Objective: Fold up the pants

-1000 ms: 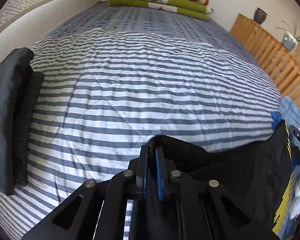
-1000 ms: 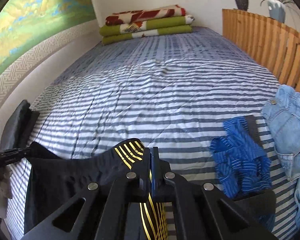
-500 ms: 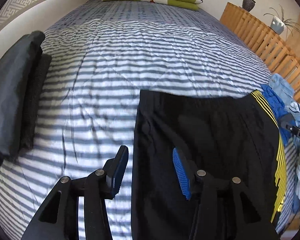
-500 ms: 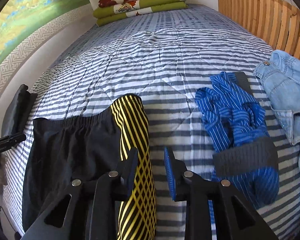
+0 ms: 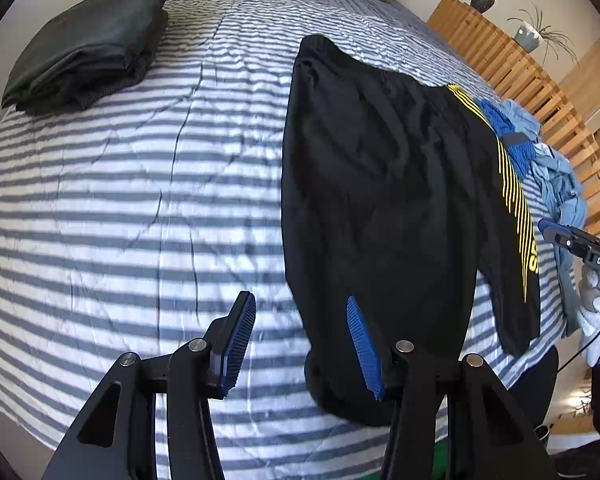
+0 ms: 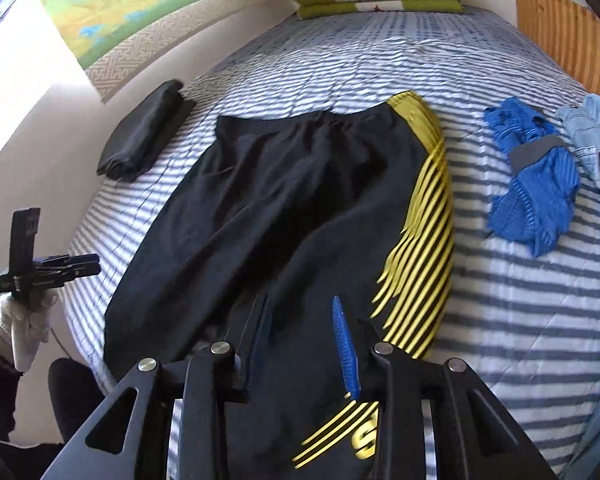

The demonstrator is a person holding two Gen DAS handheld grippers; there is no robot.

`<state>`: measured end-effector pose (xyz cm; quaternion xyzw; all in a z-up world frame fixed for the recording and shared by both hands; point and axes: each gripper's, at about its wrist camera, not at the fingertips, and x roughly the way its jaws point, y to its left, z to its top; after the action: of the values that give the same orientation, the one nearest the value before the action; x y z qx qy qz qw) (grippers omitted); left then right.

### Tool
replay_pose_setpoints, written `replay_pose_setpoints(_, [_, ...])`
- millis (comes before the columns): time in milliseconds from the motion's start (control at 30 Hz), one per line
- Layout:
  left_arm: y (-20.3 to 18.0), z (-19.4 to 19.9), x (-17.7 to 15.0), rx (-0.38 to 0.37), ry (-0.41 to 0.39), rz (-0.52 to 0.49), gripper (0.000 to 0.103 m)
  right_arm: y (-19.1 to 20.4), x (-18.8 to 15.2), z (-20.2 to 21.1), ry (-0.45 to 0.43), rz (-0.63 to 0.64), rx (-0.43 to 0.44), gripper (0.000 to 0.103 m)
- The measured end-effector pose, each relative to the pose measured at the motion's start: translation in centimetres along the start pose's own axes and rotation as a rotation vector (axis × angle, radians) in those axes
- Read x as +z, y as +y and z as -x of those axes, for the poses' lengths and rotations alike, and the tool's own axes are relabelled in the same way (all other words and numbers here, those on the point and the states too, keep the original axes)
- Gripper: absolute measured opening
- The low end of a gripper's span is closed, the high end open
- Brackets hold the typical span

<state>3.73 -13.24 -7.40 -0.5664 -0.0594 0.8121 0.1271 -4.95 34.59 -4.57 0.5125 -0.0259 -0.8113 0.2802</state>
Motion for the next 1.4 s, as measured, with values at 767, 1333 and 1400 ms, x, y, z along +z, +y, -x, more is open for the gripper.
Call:
replay_pose_setpoints(767, [-1.4, 0.5, -4.8, -0.178, -0.042, 0.051, 0.002, 18.7, -10.0, -9.3, 0.147, 0.13, 0.125, 0.003])
replay_pose_setpoints(1333, [-4.8, 0.0, 3.4, -0.119, -0.103, 0.003, 0.05, 8.9, -2.1, -4.8, 0.01, -0.181, 0.147, 0.003])
replay_pose_setpoints(1400, [-4.3, 0.2, 2.7, -0.103, -0.1, -0.019, 0.05, 8.7, -1.8, -5.4, 0.017, -0.186, 0.154, 0.003])
